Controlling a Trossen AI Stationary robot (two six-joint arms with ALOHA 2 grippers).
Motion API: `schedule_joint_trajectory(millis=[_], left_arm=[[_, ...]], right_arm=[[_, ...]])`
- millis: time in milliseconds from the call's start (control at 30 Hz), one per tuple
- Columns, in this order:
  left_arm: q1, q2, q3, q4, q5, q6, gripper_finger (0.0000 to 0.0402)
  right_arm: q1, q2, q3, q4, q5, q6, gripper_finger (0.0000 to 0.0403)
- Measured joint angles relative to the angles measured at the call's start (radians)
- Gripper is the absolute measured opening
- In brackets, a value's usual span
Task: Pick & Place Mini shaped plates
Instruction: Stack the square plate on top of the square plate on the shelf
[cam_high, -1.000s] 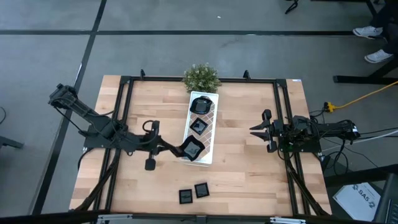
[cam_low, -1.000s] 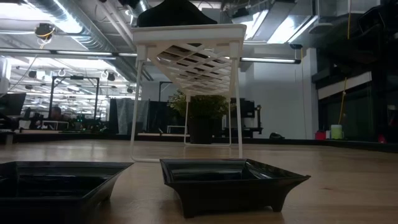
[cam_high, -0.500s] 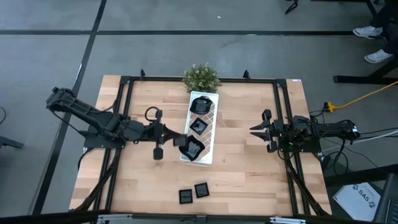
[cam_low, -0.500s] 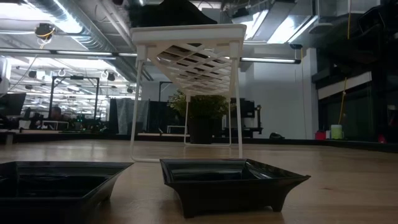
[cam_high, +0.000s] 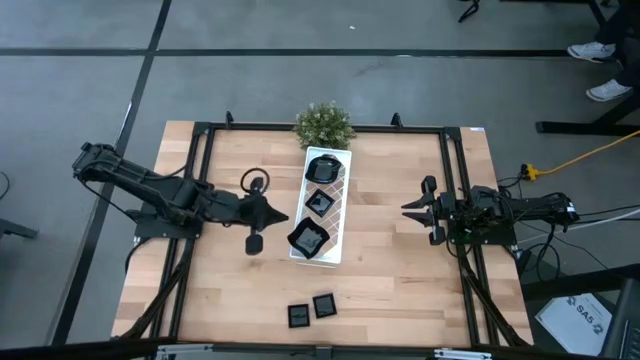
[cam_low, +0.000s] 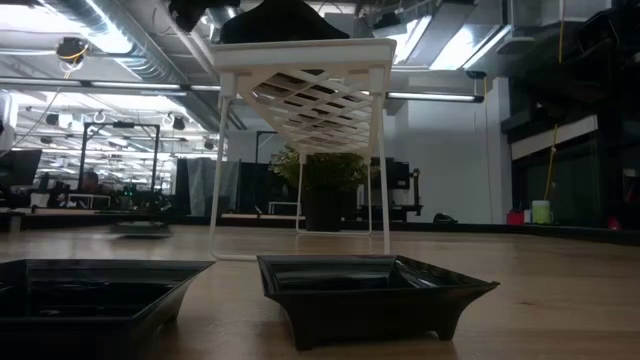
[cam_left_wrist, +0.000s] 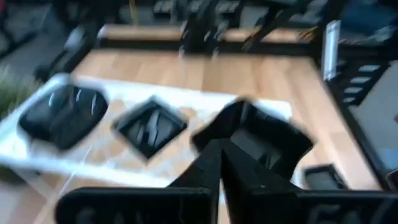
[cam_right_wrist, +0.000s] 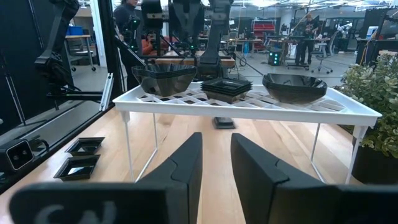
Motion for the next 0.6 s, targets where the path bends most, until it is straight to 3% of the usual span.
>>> schedule_joint_trajectory(millis=[233, 433, 600], left_arm=[[0.001, 0.000, 0.000, -0.267, -0.075, -0.251, 0.0002], [0.000, 0.000, 0.000, -0.523, -0.089, -0.446, 0.0003], [0.011, 0.002, 0.000, -0.635, -0.082, -0.574, 0.0017]], right_arm=[[0.000, 0.000, 0.000, 0.000, 0.000, 0.000, 0.0085], [0.000, 0.000, 0.000, 0.000, 0.000, 0.000, 0.0085], [0.000, 0.000, 0.000, 0.000, 0.000, 0.000, 0.0085]])
